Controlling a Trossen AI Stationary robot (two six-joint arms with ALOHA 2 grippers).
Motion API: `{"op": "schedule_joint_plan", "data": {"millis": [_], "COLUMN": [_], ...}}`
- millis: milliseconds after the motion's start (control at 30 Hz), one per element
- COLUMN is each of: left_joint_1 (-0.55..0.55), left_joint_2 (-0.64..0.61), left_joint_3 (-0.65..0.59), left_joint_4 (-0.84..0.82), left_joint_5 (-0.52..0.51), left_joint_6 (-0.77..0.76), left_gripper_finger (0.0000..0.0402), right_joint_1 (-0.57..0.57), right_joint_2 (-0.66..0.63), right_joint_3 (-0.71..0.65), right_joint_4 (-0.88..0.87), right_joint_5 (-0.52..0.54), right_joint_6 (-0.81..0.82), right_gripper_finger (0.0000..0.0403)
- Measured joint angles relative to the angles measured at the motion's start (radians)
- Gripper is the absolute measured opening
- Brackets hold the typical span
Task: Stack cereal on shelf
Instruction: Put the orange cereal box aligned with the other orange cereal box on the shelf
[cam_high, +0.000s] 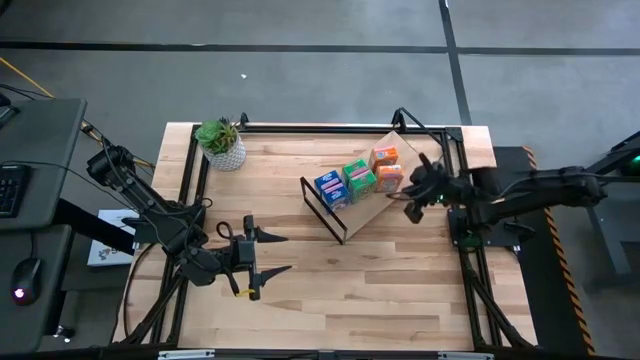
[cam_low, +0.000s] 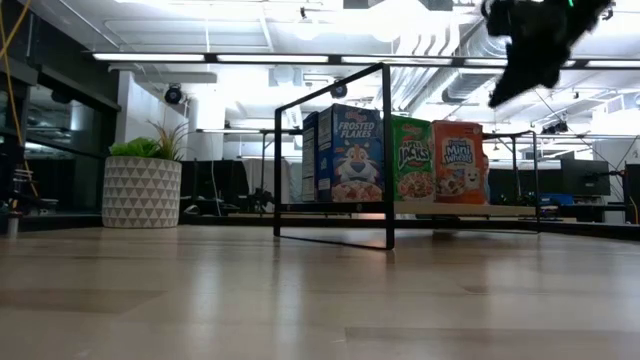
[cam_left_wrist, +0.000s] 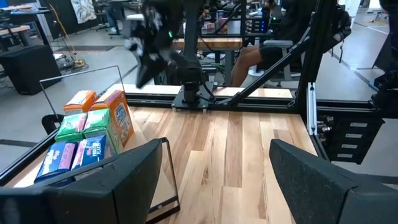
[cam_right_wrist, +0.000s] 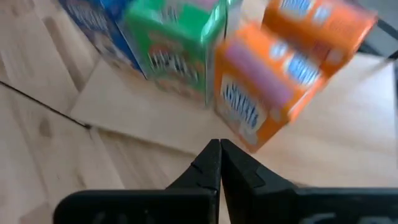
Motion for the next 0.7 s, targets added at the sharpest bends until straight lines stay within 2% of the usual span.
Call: {"op": "schedule_joint_plan", "data": {"millis": [133,300,467,700], "left_joint_1": [0.000,0.001,0.014,0.027], "left_joint_2": [0.000,0.000,0.000,0.000], "left_joint_3": [0.000,0.000,0.000,0.000], "left_joint_4": [0.000,0.000,-0.001,-0.004], "left_joint_5": [0.000,-0.001,-0.002,-0.001], "left_joint_6": [-0.010,-0.004,0.001,0.001], "left_gripper_finger": [0.0289,0.0289,0.0289,0.0289], "right_joint_1": [0.036,0.014,-0.025,-0.047], "right_joint_2": [-0.023,-0.022,-0.022,-0.022], "right_joint_3": [-0.154,-0.294,-0.340,-0.352], "right_joint_4": [0.134,0.359,0.403,0.447], "right_joint_5": [0.058,0.065,0.168,0.161], "right_joint_6": [0.040,0.021,0.031,0.031], "right_gripper_finger": [0.0001,0.0000,0.0000,0.0000]}}
